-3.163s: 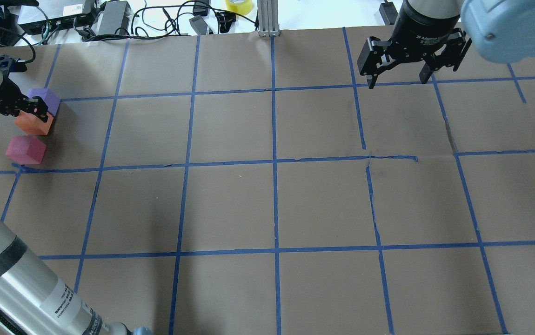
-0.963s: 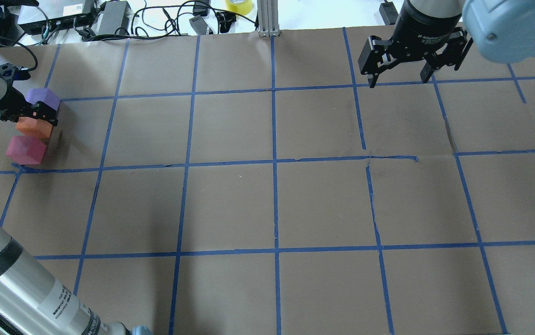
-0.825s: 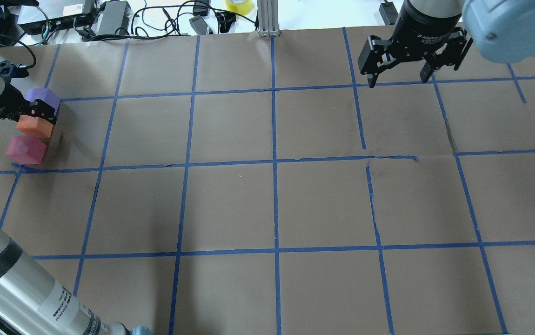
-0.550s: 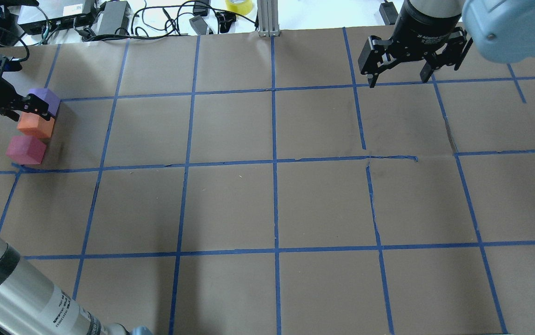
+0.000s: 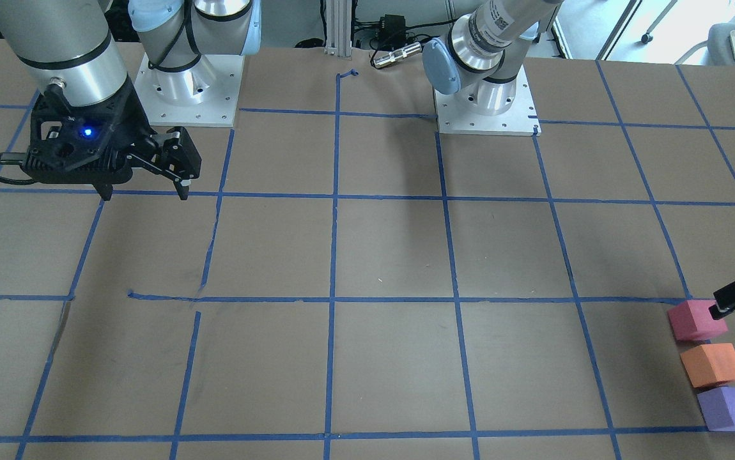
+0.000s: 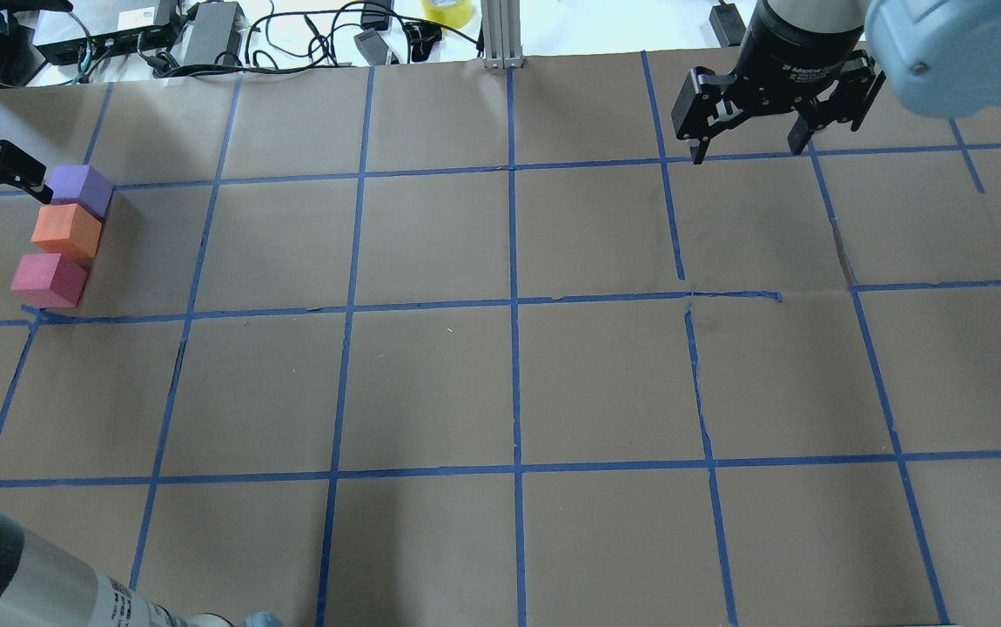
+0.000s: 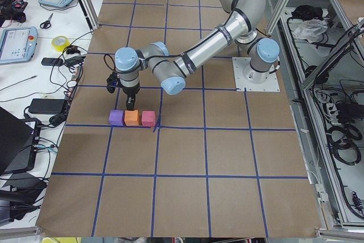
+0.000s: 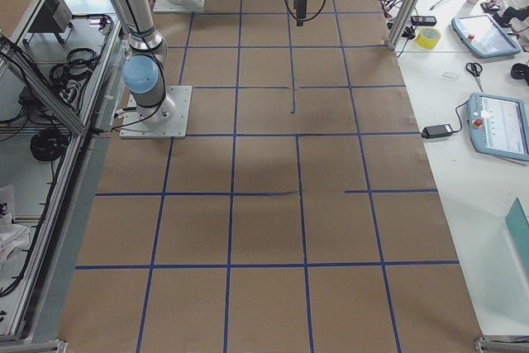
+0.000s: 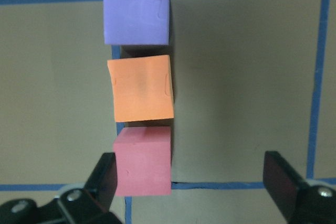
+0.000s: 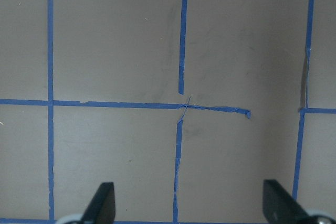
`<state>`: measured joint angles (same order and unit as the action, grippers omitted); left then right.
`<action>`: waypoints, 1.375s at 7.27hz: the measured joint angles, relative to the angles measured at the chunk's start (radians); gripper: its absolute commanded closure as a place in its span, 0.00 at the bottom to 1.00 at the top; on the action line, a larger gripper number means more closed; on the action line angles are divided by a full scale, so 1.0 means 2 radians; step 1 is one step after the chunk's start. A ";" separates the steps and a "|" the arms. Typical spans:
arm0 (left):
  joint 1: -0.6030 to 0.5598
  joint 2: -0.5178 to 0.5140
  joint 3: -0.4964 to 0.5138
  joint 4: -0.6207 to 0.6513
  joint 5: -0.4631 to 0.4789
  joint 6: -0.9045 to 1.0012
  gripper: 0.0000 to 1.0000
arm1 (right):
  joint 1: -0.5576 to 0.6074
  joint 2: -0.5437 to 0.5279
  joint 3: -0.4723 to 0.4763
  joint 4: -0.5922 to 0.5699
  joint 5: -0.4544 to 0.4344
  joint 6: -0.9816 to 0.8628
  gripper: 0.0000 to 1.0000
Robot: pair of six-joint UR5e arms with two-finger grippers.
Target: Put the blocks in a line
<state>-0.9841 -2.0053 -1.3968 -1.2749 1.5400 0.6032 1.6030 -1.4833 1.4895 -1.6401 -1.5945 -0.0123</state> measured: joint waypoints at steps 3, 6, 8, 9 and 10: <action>-0.022 0.093 -0.047 -0.077 0.002 -0.023 0.00 | 0.000 0.000 0.000 0.000 0.000 0.000 0.00; -0.094 0.178 -0.093 -0.083 0.001 -0.135 0.00 | -0.003 -0.001 -0.002 0.000 0.000 0.000 0.00; -0.187 0.201 -0.082 -0.078 0.013 -0.263 0.00 | -0.005 -0.002 -0.007 0.000 -0.001 0.000 0.00; -0.236 0.204 -0.071 -0.077 0.021 -0.330 0.00 | -0.005 -0.002 -0.008 0.000 -0.002 0.000 0.00; -0.286 0.205 -0.058 -0.076 0.034 -0.383 0.00 | -0.005 -0.002 -0.011 0.000 -0.001 0.000 0.00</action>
<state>-1.5564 -1.5945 -1.5135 -1.4276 1.6078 -0.1629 1.5925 -1.4869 1.4682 -1.6395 -1.5973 -0.0123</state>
